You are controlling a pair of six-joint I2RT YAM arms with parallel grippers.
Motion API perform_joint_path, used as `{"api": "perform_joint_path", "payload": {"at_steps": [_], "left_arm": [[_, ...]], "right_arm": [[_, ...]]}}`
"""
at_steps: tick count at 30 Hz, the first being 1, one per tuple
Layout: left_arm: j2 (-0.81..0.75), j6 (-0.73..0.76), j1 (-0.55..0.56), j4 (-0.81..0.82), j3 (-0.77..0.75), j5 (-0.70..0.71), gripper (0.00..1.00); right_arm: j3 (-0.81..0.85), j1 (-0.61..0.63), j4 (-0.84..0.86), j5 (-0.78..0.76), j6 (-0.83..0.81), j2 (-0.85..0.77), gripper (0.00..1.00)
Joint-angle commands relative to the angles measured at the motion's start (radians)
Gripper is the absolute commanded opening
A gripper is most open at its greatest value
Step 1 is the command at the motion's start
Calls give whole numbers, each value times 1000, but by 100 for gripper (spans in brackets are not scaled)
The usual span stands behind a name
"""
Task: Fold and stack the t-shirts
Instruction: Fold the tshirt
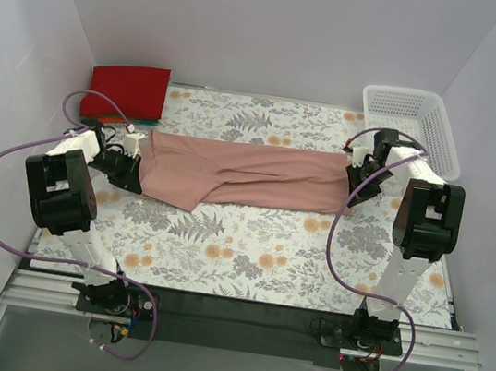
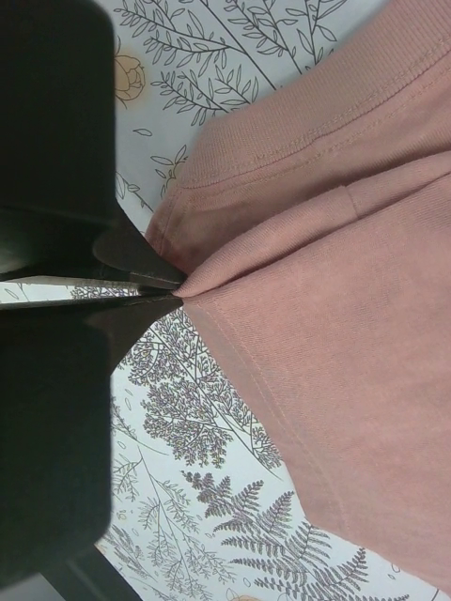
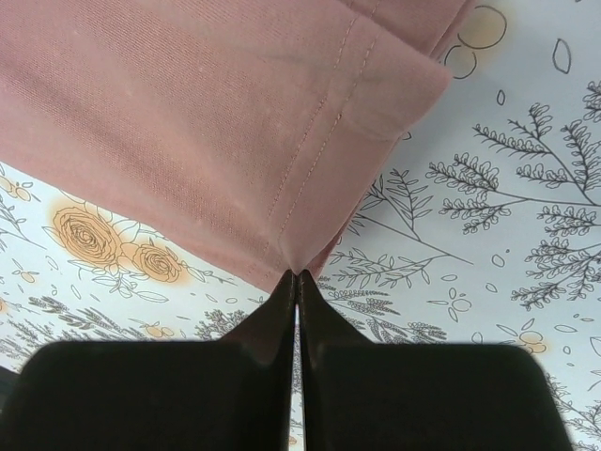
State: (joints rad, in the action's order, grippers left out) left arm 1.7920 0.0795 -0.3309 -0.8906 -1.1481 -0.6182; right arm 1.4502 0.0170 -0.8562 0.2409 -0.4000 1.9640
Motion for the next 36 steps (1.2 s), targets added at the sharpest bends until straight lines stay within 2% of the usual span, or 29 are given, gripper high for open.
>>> {"api": "perform_joint_path", "payload": {"at_steps": [1,10,20,21,24,26,30,36], "left_arm": [[-36,22,-2,-14,-30,-8,0],[-56,42,-26,-34,-21,12,0],[-34,34,-25,-1,33,25,1],[-40,32,-25,-1,36,25,11],[-57,31,-33,-13,28,-3,33],[-74,28,-42,-40,2,-38,39],[-100,5,-48,-56,-42,-84,41],[-132,-50,-40,-65,-21,-150,42]], "right_arm": [[-13,-8,-23,-9,-19,-36,1],[-62,-42,-21,-31,-43,-76,1],[-11,-42,-18,0,-28,10,2],[-11,-42,-20,6,-30,7,12],[-13,-42,-23,23,-37,-30,25],[-5,-42,-29,37,-43,-66,36],[9,-35,-29,74,-51,-116,37],[32,24,-30,121,-28,-91,25]]}}
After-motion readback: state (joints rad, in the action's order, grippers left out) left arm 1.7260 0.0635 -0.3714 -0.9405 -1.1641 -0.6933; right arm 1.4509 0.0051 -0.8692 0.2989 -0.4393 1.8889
